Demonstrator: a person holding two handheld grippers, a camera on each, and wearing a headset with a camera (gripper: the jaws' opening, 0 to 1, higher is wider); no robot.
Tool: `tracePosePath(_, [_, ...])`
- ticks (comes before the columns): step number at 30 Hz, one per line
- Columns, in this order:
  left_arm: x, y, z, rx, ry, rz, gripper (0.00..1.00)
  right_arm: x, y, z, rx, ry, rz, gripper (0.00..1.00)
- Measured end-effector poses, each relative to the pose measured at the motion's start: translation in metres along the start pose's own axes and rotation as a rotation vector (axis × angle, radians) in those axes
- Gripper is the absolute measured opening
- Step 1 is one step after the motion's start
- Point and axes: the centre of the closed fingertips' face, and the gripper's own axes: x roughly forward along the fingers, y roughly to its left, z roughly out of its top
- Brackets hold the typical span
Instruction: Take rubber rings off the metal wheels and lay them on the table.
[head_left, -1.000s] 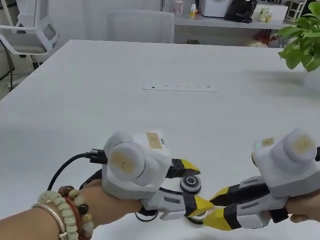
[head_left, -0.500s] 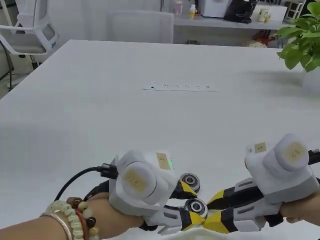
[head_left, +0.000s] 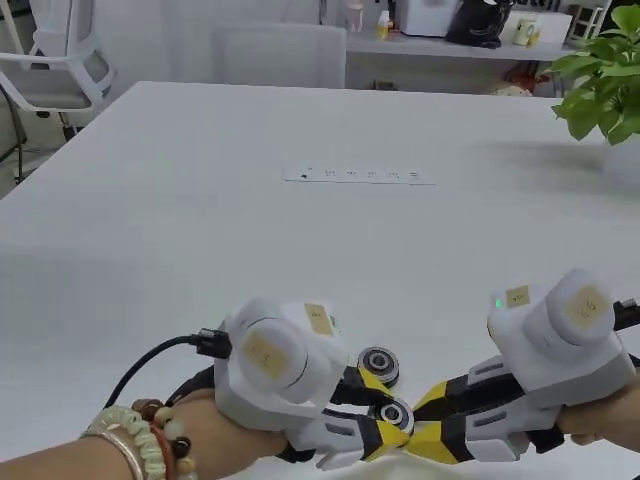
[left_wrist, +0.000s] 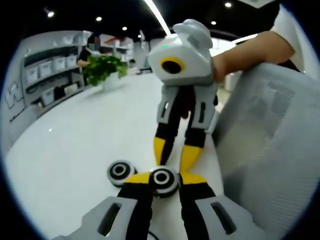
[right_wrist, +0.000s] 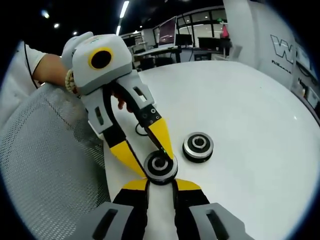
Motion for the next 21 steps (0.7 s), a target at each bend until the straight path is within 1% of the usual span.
tracePosePath(7, [-0.0006, -0.0003, -0.0003, -0.007, -0.007, 0.0, 0.2, -0.0009, -0.0007, -0.0004, -0.008, 0.003, -0.002, 0.14])
tracePosePath(15, [-0.0012, -0.0001, -0.0005, -0.017, -0.01, -0.001, 0.2, -0.0047, -0.0042, -0.0004, 0.022, -0.01, -0.011, 0.13])
tracePosePath(17, [-0.0014, -0.0001, -0.0004, -0.027, -0.012, -0.002, 0.2, -0.0046, -0.004, -0.0002, 0.023, -0.011, -0.011, 0.12])
tracePosePath(19, [-0.002, 0.001, -0.0003, -0.05, -0.017, -0.006, 0.2, -0.0042, -0.0034, -0.0003, 0.02, -0.01, -0.008, 0.12])
tracePosePath(21, [-0.003, 0.004, -0.0007, -0.074, -0.021, 0.002, 0.17, -0.0037, -0.0023, -0.0005, 0.019, -0.008, -0.003, 0.12])
